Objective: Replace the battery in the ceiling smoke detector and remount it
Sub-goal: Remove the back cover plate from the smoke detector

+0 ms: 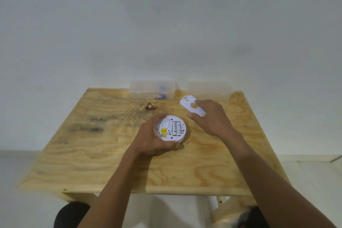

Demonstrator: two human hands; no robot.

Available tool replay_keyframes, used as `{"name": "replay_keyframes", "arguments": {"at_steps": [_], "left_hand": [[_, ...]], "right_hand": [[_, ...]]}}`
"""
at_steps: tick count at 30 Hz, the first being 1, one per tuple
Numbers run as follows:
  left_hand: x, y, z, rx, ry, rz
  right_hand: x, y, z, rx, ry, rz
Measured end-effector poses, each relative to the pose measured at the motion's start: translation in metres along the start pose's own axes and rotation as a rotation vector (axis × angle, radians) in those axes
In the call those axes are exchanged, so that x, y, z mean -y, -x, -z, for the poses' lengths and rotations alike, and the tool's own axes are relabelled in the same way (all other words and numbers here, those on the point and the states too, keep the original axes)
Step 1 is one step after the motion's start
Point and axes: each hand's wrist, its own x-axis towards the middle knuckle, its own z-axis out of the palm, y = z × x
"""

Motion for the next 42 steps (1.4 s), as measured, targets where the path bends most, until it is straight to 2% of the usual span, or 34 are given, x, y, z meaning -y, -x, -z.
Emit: {"name": "replay_keyframes", "arguments": {"at_steps": [3,7,9,18,21,23,25,29,32,35,39,42], "left_hand": [[-0.001,0.002,-0.004,-0.028,-0.014,-0.027],[0.004,0.002,-0.008,-0.083,-0.065,-0.065],[0.005,0.002,-0.009,-0.098,-0.064,-0.072],[-0.001,0.002,-0.009,-0.082,-0.056,-0.061],[-0.003,0.002,-0.009,-0.070,-0.063,-0.046],[-0.004,0.003,-0.009,-0.068,-0.059,-0.038],[-0.005,0.003,-0.009,-0.071,-0.034,-0.025],[-0.004,0.004,-0.010,-0.079,0.002,-0.016],[-0.004,0.004,-0.010,-0.080,-0.005,-0.016],[-0.003,0.002,-0.009,-0.076,-0.001,-0.014],[-0.002,0.000,-0.009,-0.071,-0.018,-0.016],[-0.004,0.000,-0.009,-0.081,0.004,-0.013]], "right_hand": [[-0.022,0.014,-0.033,-0.086,-0.020,-0.087],[-0.035,0.026,-0.061,-0.250,0.008,-0.070],[-0.035,0.026,-0.064,-0.281,0.015,-0.067],[-0.034,0.029,-0.063,-0.269,0.029,-0.059],[-0.032,0.029,-0.060,-0.308,-0.068,-0.045],[-0.024,0.032,-0.052,-0.336,-0.163,0.045],[-0.009,0.033,-0.040,-0.254,-0.204,0.186],[0.016,0.026,-0.028,0.089,-0.007,0.336],[0.020,0.021,-0.026,0.163,0.108,0.374],[0.022,0.020,-0.028,0.148,0.248,0.444],[0.020,0.030,-0.035,0.029,0.467,0.586],[0.013,0.036,-0.041,-0.057,0.493,0.638]]}}
